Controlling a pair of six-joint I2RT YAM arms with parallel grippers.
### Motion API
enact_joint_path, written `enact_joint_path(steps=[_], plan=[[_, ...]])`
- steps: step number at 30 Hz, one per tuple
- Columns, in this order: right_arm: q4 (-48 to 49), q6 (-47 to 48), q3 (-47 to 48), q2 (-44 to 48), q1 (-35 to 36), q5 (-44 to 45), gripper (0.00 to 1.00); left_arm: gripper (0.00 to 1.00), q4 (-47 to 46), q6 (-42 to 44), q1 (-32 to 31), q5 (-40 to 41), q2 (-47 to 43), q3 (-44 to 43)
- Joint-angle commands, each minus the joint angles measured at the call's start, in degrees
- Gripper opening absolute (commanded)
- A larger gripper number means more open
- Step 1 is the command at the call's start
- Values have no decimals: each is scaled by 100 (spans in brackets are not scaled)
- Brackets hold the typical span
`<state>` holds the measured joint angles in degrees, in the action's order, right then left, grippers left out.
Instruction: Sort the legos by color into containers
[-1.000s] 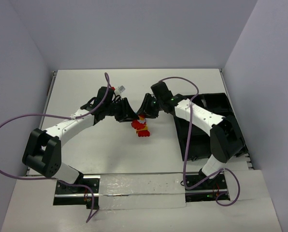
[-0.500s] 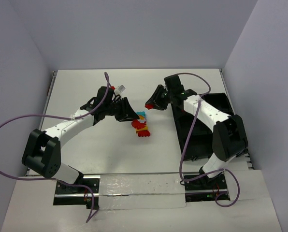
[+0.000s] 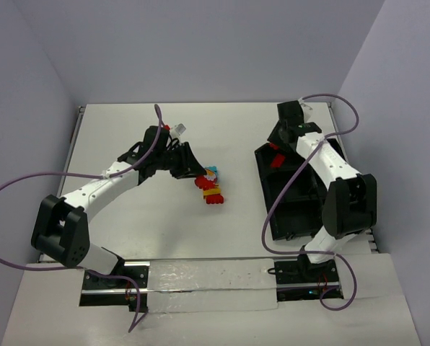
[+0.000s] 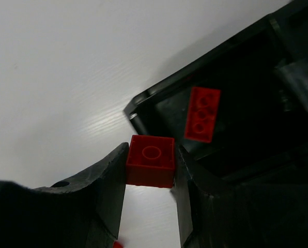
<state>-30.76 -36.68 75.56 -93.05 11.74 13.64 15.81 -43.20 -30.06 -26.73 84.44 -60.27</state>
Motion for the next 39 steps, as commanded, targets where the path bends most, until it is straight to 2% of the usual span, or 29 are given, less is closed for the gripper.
enact_joint_path(steps=[1, 3, 4, 6, 7, 9, 15, 18, 19, 20, 25, 30, 33, 39], plan=[[-108, 388, 296, -238, -305, 452, 8, 0, -25, 13, -32, 66, -74, -269], [-99, 434, 373, -383, -396, 399, 16, 0, -17, -5, -35, 68, -36, -323], [-108, 466, 442, -457, -415, 353, 30, 0, -17, -10, -35, 54, -13, -368], [-114, 493, 506, -536, -427, 304, 46, 0, -8, -22, -35, 42, 12, -414], [-120, 503, 544, -545, -425, 256, 59, 0, -8, -26, -35, 32, 34, -455], [-149, 496, 573, -530, -418, 176, 69, 0, -8, -48, -35, 11, 63, -528], [-22, 444, 202, -8, -418, -299, 67, 0, -94, -54, -35, -158, 128, -611], [430, 584, -344, 502, -381, -1229, 61, 0, -208, 27, -35, -352, 169, -580], [689, 764, -564, 869, -348, -2041, 54, 0, -227, 117, -35, -462, 221, -600], [893, 898, -716, 1023, -304, -2482, 53, 0, -150, 205, -35, -560, 273, -643], [1810, 1431, -1227, 1728, -38, -4875, 61, 0, 150, 648, -35, -1053, 485, -1021], [2640, 1449, -1619, 2237, 22, -6346, 69, 0, -90, 818, -35, -1843, 541, -1230], [2509, 1538, -1539, 2239, 71, -6931, 73, 0, -490, 740, -35, -2440, 453, -1212], [1969, 1937, -1263, 2173, 215, -7214, 77, 0, -880, 674, -26, -2961, 415, -1347]])
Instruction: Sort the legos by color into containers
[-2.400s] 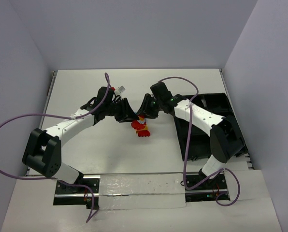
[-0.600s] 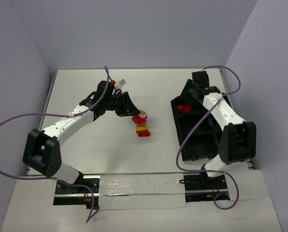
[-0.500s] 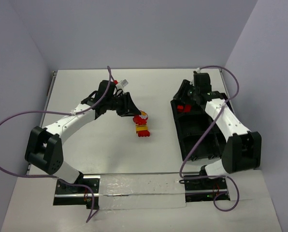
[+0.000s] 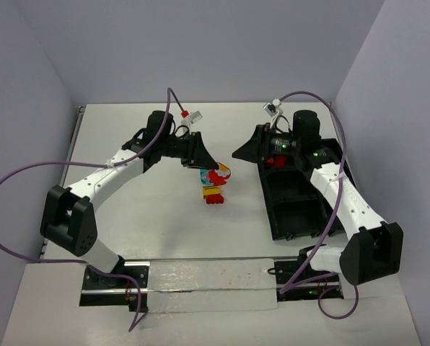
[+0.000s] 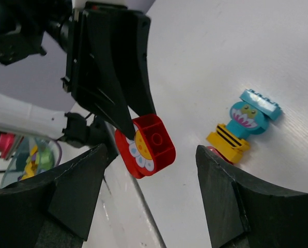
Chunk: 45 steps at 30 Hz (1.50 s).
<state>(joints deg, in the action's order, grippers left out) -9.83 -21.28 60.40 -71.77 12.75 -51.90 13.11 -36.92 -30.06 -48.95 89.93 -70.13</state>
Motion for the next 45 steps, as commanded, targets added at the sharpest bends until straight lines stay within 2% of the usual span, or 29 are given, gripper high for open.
enact_joint_path(steps=[1, 9, 20, 23, 26, 31, 37, 42, 43, 45], plan=[[-317, 503, 331, 26, 157, -678, 77, 0, -645, 38, -26, -776, -134, -390], [-355, 440, 262, -5, 232, -982, 81, 0, -1173, -185, 36, -1116, -214, -494], [-421, 480, 264, -210, 474, -1343, 80, 0, -1258, -216, 112, -1166, -334, -651], [-133, 271, 161, -241, 516, -1412, 78, 0, -1440, -278, 150, -1193, -362, -660], [105, 99, 109, -241, 536, -1467, 71, 0, -1443, -280, 159, -1202, -362, -678], [481, -180, 42, -259, 539, -1533, 44, 0, -1495, -301, 159, -1239, -388, -608], [1509, -923, -141, -268, 559, -1743, 46, 0, -1475, -258, 159, -1257, -413, -564], [1777, -1192, -187, -280, 589, -1809, 36, 0, -1437, -224, 168, -1252, -432, -560], [1821, -1219, -193, -291, 592, -1827, 38, 0, -1446, -222, 168, -1260, -436, -552], [1918, -1312, -204, -294, 599, -1857, 49, 0, -1472, -231, 168, -1277, -443, -535]])
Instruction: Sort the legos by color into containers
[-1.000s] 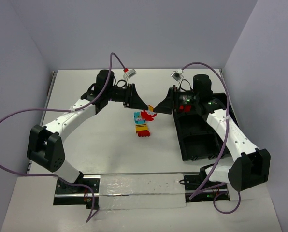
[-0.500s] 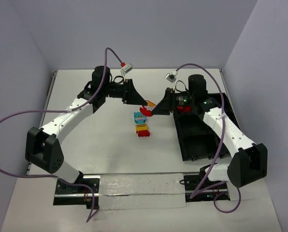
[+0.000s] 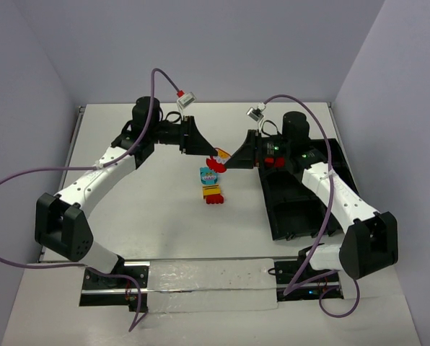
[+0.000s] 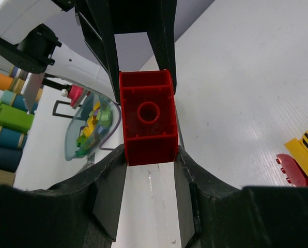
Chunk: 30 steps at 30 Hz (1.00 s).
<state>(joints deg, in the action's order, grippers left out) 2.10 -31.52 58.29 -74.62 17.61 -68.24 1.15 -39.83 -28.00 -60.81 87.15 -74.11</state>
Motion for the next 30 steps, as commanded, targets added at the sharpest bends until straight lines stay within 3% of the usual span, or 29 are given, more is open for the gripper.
enact_joint_path(steps=[1, 5, 10, 16, 21, 22, 25, 26, 30], plan=[[738, -301, 7, -8, 117, -219, 51, 0, -284, 46, -39, -100, -169, -128], [877, -390, 12, -38, 128, -190, 58, 0, -317, 32, -39, -124, -176, -113], [1181, -638, 1, -127, 151, -221, 56, 0, -306, 39, -39, -119, -189, -102], [1161, -639, -19, -114, 164, -102, 3, 0, -264, 72, -30, -106, -207, -95], [1074, -610, -54, -96, 171, 66, 0, 3, -109, 87, -8, 62, -204, -142], [1018, -582, -54, -96, 166, 100, 0, 13, 31, 110, 9, 130, -193, -181], [773, -436, 5, -94, 164, 258, 0, 84, 260, 203, 66, 251, -220, -253], [677, -382, 29, -87, 164, 343, 0, 99, 371, 292, 101, 304, -270, -249], [487, -284, 125, -73, 152, 531, 0, 99, 541, 400, 338, 289, -515, 1]])
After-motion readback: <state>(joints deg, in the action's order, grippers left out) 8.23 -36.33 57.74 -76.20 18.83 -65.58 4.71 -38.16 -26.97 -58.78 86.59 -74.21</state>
